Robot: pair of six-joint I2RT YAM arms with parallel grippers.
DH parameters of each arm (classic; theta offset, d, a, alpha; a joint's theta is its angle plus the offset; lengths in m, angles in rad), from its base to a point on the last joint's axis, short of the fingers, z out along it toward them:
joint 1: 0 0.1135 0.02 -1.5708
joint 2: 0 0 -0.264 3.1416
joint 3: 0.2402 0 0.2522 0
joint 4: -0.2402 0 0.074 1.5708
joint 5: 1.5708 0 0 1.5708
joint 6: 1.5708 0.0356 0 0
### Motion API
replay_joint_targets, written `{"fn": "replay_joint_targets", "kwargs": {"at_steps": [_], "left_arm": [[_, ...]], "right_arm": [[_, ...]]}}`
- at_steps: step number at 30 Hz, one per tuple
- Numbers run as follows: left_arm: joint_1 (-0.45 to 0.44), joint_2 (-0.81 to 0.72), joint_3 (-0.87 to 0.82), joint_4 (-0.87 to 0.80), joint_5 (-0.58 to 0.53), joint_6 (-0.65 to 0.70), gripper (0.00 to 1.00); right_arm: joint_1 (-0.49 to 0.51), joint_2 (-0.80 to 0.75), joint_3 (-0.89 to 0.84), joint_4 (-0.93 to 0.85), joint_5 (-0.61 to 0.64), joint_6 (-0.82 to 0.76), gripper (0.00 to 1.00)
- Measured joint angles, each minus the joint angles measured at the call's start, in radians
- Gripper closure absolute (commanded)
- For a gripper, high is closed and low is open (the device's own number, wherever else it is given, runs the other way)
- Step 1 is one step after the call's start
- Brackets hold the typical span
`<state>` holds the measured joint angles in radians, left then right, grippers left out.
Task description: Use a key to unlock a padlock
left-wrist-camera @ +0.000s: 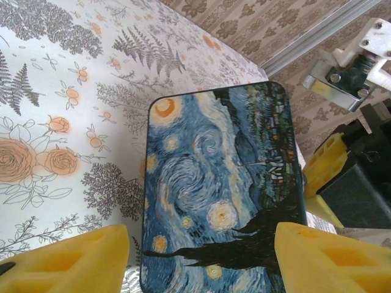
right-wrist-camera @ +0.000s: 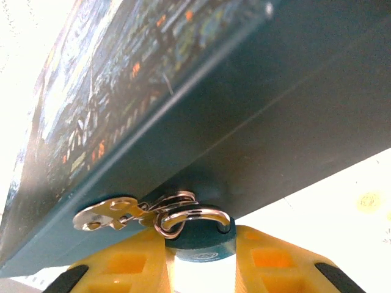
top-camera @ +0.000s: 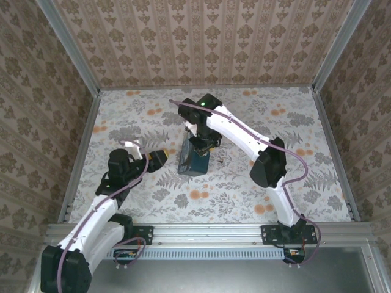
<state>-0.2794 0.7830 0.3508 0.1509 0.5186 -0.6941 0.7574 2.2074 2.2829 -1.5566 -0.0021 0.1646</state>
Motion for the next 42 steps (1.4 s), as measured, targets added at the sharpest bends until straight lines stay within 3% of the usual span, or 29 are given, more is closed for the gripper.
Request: {"fn": "replay_joint_targets", "kwargs": {"at_steps": [4, 12, 22, 28, 34, 39, 42], "left_arm": [[0.0, 0.034, 0.0, 0.022, 0.003, -0.001, 0.35], [0.0, 0.045, 0.0, 0.044, 0.002, -0.001, 0.35], [0.0, 0.031, 0.005, 0.015, -0.003, 0.028, 0.34], [0.0, 0.029, 0.095, -0.106, -0.043, 0.114, 0.38], [-0.064, 0.087, 0.256, -0.257, -0.108, 0.25, 0.41], [-0.112, 0.133, 0.338, -0.347, -0.124, 0.503, 0.42], [-0.114, 0.137, 0.339, -0.346, -0.09, 0.721, 0.33]], "right_arm": [[0.009, 0.064, 0.077, -0.029, 0.0, -0.024, 0.72], [0.027, 0.116, 0.155, -0.044, 0.001, -0.051, 0.55], [0.031, 0.073, 0.17, -0.024, -0.018, -0.052, 0.52], [-0.026, -0.202, -0.211, 0.214, -0.189, 0.051, 0.55], [-0.172, -0.513, -0.753, 0.7, -0.401, 0.273, 0.57], [-0.322, -0.651, -1.087, 1.064, -0.536, 0.395, 0.56], [-0.396, -0.682, -1.168, 1.179, -0.606, 0.408, 0.55]]}}
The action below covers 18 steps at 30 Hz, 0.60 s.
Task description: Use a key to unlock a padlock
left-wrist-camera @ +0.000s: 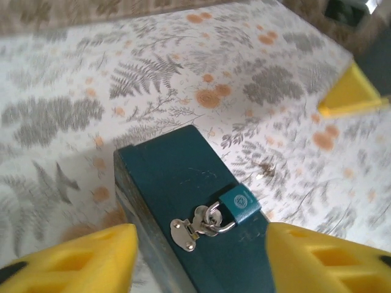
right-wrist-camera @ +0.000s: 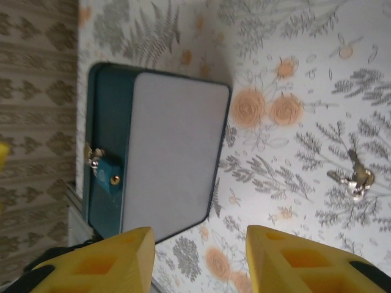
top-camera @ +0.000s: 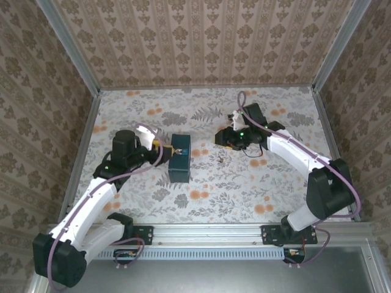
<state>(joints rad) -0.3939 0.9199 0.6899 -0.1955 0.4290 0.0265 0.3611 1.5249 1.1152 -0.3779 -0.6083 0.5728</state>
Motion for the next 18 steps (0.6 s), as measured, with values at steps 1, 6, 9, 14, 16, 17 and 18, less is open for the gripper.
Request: {"fn": "replay_joint_targets", "kwargs": {"at_steps": [1, 6, 9, 14, 16, 17, 18], "left_arm": [[-0.002, 0.004, 0.002, -0.003, 0.015, 0.069, 0.33], [-0.014, 0.136, 0.16, -0.155, 0.073, 0.427, 0.4], [-0.038, 0.224, 0.298, -0.274, 0.073, 0.572, 0.4], [-0.096, 0.28, 0.42, -0.449, 0.073, 0.752, 0.33], [-0.122, 0.303, 0.444, -0.507, 0.068, 0.801, 0.33], [-0.136, 0.323, 0.458, -0.54, 0.06, 0.828, 0.33], [-0.148, 0.345, 0.47, -0.563, 0.051, 0.853, 0.35]], "right_arm": [[-0.014, -0.004, -0.006, 0.019, -0.024, -0.005, 0.54], [-0.045, -0.014, -0.005, 0.054, -0.128, -0.106, 0.54], [-0.055, -0.016, -0.006, 0.059, -0.164, -0.151, 0.54], [-0.09, -0.016, -0.027, 0.085, -0.221, -0.182, 0.54], [-0.105, -0.016, -0.039, 0.089, -0.245, -0.183, 0.54], [-0.111, -0.016, -0.045, 0.089, -0.254, -0.185, 0.54], [-0.117, -0.016, -0.049, 0.089, -0.261, -0.186, 0.54]]}}
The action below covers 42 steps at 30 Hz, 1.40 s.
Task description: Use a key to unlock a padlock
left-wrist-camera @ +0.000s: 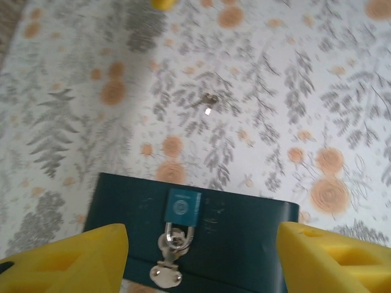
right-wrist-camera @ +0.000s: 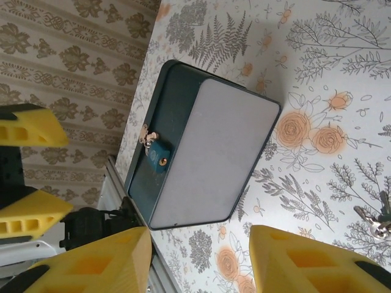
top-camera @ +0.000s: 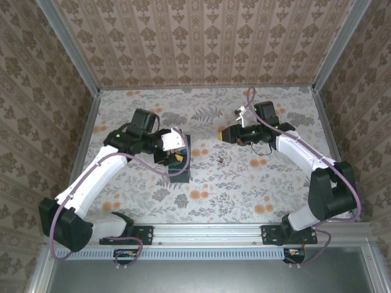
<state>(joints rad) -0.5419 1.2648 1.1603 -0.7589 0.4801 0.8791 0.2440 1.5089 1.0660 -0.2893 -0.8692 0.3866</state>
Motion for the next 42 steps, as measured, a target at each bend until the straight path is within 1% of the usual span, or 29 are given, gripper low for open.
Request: {"fn": "replay_joint_targets", "kwargs": {"at_steps": [2, 6, 12, 15, 17, 19, 22, 27, 29, 33, 42], "left_arm": [[-0.018, 0.051, 0.021, -0.036, -0.022, 0.049, 0.37], [-0.019, 0.164, 0.086, -0.082, -0.059, 0.129, 0.37], [-0.006, 0.332, 0.296, -0.206, -0.108, 0.218, 0.32], [-0.008, 0.4, 0.375, -0.277, -0.137, 0.241, 0.35], [-0.012, 0.426, 0.397, -0.311, -0.154, 0.249, 0.37], [-0.022, 0.443, 0.4, -0.331, -0.176, 0.252, 0.38], [-0.042, 0.456, 0.4, -0.34, -0.2, 0.246, 0.41], [-0.054, 0.462, 0.4, -0.336, -0.222, 0.235, 0.44], [-0.054, 0.462, 0.4, -0.333, -0.226, 0.232, 0.45], [-0.055, 0.462, 0.399, -0.333, -0.239, 0.228, 0.45], [-0.068, 0.48, 0.399, -0.333, -0.246, 0.21, 0.45]], "right_arm": [[-0.006, -0.001, -0.008, -0.001, -0.007, -0.009, 0.54], [-0.01, -0.002, -0.013, -0.002, -0.008, -0.022, 0.54], [-0.015, -0.002, -0.014, -0.002, -0.007, -0.022, 0.54], [-0.018, -0.002, -0.014, 0.0, -0.007, -0.017, 0.54], [-0.021, -0.002, -0.023, 0.01, -0.007, 0.006, 0.54], [-0.024, -0.002, -0.038, 0.023, -0.006, 0.045, 0.55], [-0.026, -0.002, -0.076, 0.077, -0.007, 0.15, 0.58], [-0.026, -0.002, -0.154, 0.188, -0.014, 0.352, 0.58], [-0.027, -0.003, -0.174, 0.212, -0.014, 0.399, 0.58], [-0.034, -0.005, -0.185, 0.241, -0.014, 0.454, 0.58], [-0.037, -0.02, -0.192, 0.28, -0.01, 0.5, 0.58]]}}
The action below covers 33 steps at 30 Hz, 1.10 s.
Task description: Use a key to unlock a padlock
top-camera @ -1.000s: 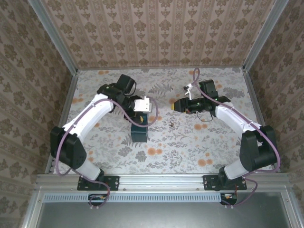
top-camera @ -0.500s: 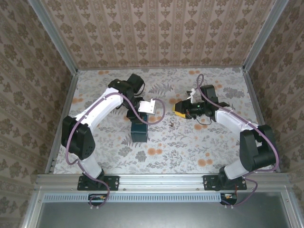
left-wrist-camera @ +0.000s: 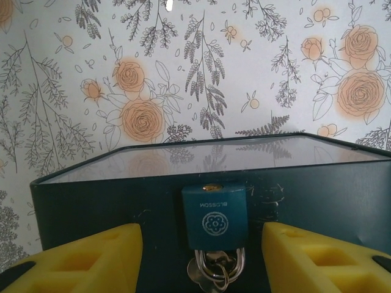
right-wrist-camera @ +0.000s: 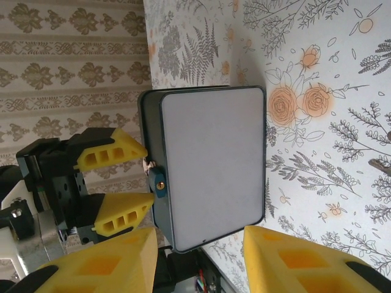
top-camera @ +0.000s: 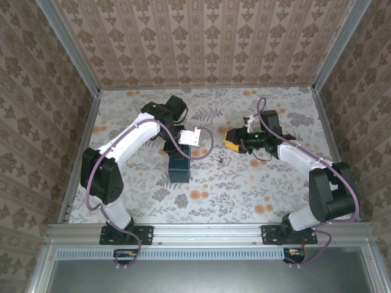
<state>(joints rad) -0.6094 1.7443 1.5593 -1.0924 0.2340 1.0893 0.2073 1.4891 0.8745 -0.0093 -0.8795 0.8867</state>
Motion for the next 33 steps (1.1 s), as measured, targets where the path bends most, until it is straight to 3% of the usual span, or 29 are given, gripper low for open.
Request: {"fn": "replay_joint_targets", "kwargs": {"at_steps": [18, 25, 33], "left_arm": [[-0.012, -0.001, -0.035, 0.04, 0.008, -0.087, 0.71], [0.026, -0.17, -0.266, 0.291, 0.075, -0.182, 0.76], [0.068, -0.315, -0.479, 0.557, 0.164, -0.296, 0.77]], "right_arm": [[-0.011, 0.0, -0.002, 0.006, 0.0, 0.006, 0.58], [0.087, 0.004, 0.039, 0.006, 0.012, 0.011, 0.6], [0.223, 0.069, 0.199, 0.003, 0.066, 0.005, 0.68]]}}
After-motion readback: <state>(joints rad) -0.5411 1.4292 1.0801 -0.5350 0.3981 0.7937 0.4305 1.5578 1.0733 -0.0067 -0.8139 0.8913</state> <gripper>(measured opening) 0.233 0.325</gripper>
